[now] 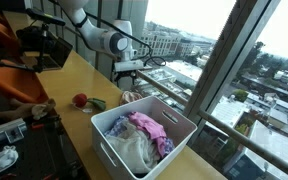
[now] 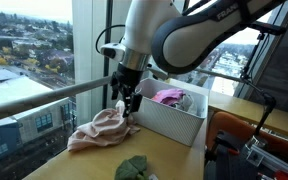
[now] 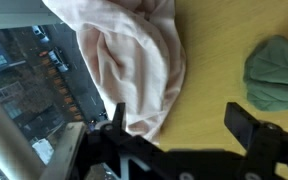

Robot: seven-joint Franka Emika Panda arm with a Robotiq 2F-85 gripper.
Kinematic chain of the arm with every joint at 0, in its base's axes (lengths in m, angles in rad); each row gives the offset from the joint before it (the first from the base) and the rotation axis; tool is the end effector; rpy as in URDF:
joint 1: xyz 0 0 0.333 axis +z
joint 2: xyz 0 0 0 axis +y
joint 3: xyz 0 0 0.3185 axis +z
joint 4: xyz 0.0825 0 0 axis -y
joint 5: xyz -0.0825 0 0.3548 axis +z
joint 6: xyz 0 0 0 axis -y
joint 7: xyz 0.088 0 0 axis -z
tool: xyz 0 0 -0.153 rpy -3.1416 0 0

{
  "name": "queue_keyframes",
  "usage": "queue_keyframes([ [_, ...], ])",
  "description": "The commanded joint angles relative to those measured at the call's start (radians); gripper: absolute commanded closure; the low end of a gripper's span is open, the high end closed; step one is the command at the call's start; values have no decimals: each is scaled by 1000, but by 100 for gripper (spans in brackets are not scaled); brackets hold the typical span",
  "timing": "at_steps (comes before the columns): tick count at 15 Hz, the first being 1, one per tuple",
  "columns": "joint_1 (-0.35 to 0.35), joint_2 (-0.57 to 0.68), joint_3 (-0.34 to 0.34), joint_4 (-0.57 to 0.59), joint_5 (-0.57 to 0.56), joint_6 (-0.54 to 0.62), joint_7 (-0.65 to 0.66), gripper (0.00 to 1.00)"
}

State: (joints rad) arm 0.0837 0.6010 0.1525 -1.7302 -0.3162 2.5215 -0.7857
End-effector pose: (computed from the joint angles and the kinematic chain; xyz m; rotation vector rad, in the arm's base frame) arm 0.6630 0.1443 0.2349 2.4182 1.7014 0.2380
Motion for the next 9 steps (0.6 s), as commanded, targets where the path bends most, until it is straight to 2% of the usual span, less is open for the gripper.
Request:
queue_keyframes([
  [1,-19,118,-10,161,4,-70,-72,0],
  [9,-13,282,-45,336,-7,-132,-99,0],
])
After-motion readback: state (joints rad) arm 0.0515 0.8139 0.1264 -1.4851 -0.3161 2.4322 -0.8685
